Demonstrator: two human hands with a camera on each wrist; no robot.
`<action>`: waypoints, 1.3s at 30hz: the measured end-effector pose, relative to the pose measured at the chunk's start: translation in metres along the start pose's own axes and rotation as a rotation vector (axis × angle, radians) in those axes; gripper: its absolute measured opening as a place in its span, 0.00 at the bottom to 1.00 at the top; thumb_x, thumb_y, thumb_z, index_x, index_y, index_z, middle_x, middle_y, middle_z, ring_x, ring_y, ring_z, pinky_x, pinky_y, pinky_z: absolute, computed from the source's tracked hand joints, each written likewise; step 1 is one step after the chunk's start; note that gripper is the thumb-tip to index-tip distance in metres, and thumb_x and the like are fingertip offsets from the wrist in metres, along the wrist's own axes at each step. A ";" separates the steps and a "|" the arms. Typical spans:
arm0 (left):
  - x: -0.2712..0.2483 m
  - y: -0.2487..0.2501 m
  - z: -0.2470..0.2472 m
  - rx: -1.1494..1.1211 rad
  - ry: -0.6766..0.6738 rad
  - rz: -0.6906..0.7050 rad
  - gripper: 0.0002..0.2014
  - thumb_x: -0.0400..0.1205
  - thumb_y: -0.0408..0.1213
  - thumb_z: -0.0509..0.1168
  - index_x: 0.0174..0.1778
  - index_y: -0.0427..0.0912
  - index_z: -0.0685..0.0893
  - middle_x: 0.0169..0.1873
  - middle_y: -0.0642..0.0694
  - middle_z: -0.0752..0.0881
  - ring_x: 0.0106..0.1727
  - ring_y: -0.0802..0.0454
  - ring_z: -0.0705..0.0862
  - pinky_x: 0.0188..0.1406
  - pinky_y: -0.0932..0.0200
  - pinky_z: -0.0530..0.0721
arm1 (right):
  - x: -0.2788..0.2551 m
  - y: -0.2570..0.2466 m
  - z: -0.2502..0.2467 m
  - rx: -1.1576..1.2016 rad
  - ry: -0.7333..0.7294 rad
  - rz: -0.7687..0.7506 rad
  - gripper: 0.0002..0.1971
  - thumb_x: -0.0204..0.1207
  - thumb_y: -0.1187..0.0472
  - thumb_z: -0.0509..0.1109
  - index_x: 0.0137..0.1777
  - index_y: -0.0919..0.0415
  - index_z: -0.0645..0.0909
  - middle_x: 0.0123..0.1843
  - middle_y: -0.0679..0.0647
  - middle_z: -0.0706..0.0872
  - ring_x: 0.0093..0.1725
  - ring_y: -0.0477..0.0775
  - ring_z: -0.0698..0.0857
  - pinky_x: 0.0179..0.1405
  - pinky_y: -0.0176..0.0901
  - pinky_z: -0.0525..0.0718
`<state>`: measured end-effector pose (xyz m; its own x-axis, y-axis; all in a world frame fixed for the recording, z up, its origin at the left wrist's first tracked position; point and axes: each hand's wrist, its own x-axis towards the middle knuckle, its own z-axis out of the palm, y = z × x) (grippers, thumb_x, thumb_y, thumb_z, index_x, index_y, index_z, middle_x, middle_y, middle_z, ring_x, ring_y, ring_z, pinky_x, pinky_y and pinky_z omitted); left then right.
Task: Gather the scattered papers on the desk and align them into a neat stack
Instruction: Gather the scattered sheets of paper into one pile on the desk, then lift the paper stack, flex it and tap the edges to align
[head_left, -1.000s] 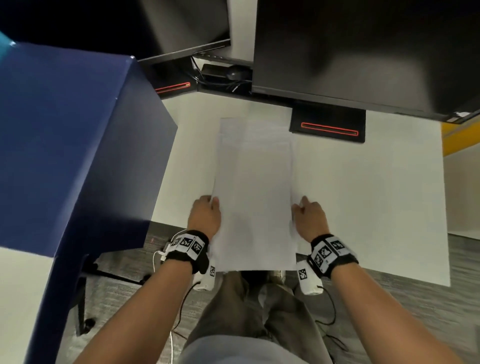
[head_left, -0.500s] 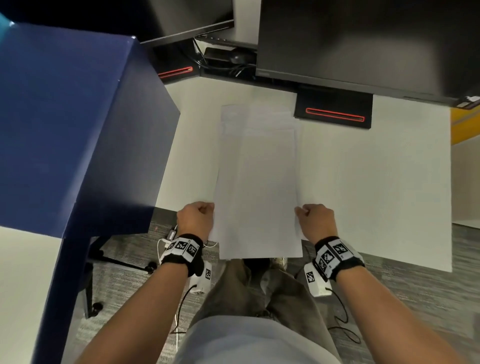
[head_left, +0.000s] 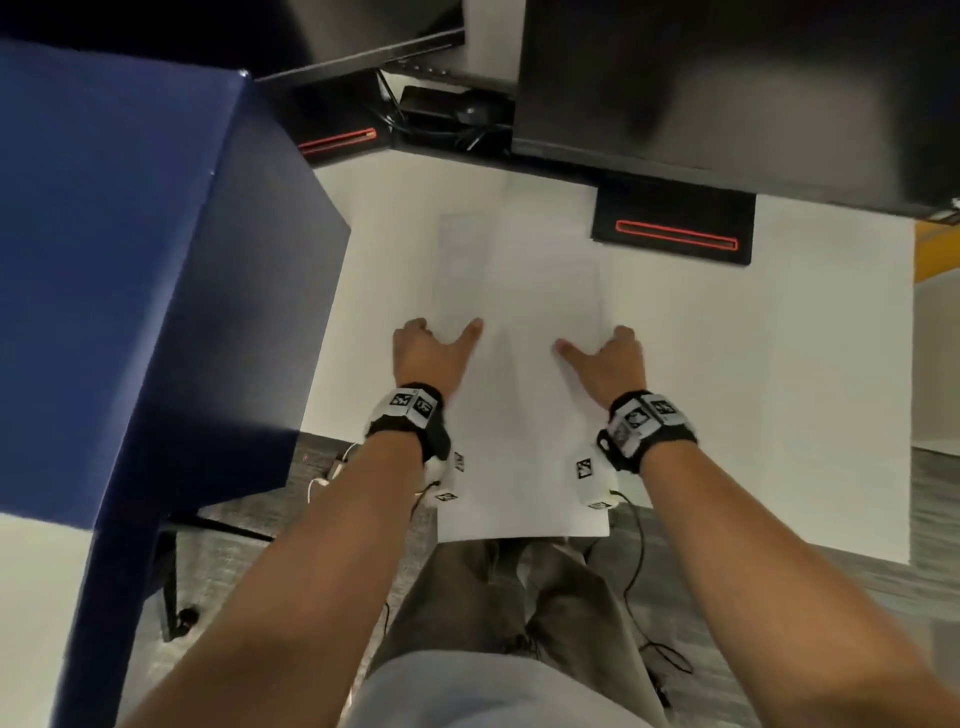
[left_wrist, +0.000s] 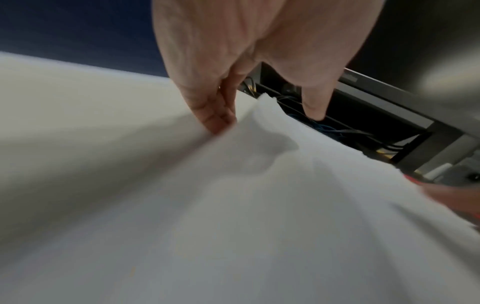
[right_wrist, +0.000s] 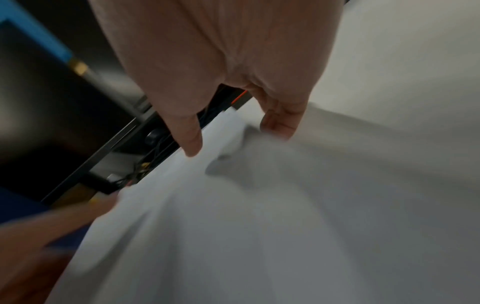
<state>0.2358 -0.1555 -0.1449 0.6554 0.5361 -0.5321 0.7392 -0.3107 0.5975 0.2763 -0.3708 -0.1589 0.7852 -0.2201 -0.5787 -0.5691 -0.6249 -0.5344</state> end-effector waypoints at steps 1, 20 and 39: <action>0.000 0.006 0.009 0.031 -0.024 0.008 0.53 0.68 0.67 0.73 0.80 0.35 0.67 0.73 0.41 0.75 0.74 0.42 0.76 0.72 0.50 0.77 | 0.002 -0.010 0.007 0.007 -0.033 -0.006 0.54 0.62 0.38 0.80 0.79 0.71 0.62 0.77 0.63 0.72 0.75 0.62 0.74 0.72 0.49 0.75; -0.099 0.131 -0.073 -0.417 -0.165 0.723 0.10 0.78 0.38 0.77 0.41 0.61 0.87 0.34 0.67 0.90 0.42 0.73 0.89 0.44 0.68 0.87 | -0.103 -0.059 -0.156 0.721 0.105 -0.548 0.11 0.71 0.62 0.80 0.52 0.54 0.88 0.45 0.42 0.93 0.49 0.42 0.92 0.48 0.35 0.86; -0.113 0.143 -0.041 -0.489 -0.174 0.764 0.16 0.76 0.31 0.78 0.47 0.59 0.86 0.36 0.72 0.90 0.45 0.75 0.88 0.44 0.77 0.83 | -0.111 -0.038 -0.179 0.736 0.254 -0.737 0.18 0.70 0.71 0.79 0.46 0.43 0.86 0.43 0.32 0.92 0.48 0.34 0.90 0.52 0.33 0.86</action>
<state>0.2609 -0.2279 0.0254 0.9815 0.1843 0.0524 -0.0257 -0.1445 0.9892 0.2546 -0.4570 0.0357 0.9748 -0.1749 0.1383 0.1258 -0.0809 -0.9888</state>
